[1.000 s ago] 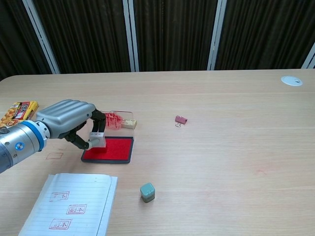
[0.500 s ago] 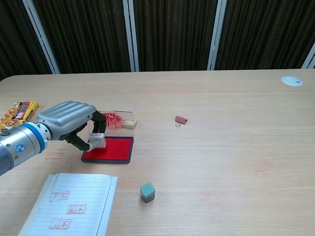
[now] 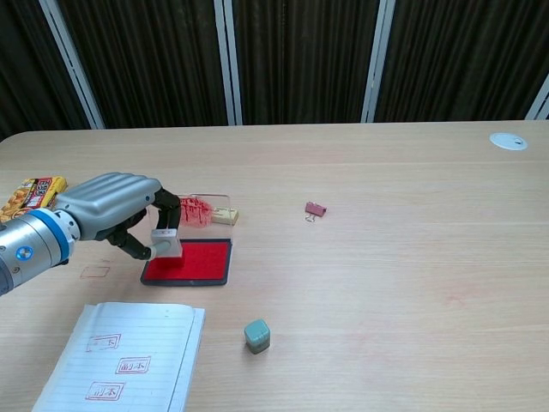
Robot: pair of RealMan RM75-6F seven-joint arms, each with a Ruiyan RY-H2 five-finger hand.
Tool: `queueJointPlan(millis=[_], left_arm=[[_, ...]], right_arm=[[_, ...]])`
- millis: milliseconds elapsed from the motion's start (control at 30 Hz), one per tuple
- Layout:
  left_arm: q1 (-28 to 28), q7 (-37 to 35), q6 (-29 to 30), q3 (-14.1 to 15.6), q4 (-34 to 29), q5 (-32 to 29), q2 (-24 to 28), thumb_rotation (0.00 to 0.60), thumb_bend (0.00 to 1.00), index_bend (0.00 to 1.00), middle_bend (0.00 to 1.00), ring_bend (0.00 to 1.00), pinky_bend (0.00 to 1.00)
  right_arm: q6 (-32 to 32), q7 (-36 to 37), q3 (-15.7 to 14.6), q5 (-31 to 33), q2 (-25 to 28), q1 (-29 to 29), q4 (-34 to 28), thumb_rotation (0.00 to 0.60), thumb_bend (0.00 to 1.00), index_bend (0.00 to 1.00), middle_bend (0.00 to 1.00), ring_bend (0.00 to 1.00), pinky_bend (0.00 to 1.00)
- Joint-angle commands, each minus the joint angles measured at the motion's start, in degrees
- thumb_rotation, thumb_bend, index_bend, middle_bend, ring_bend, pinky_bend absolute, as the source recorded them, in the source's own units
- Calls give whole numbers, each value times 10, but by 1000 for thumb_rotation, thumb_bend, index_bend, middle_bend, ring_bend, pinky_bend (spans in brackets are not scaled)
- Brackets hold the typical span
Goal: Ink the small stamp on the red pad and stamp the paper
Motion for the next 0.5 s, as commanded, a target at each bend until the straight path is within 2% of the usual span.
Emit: queueJointPlan(millis=[33,300,500], left_arm=[[1,-2,7,-4,-23,2,15,600,392,554,543,854,913],[5,-6,20,-3,-97,14,57,600,393,562,546,854,913],[13,1,25,25,-151,43,88,600,393,563,547,853,913]], right_arm=[[0,0,0,0,0,0,0,600,0,0,0,0,0],[0,-1,0,0,0,0,-1,600,0,0,0,0,0],[0,-1,0,0,0,0,-2,600,0,0,0,0,0]])
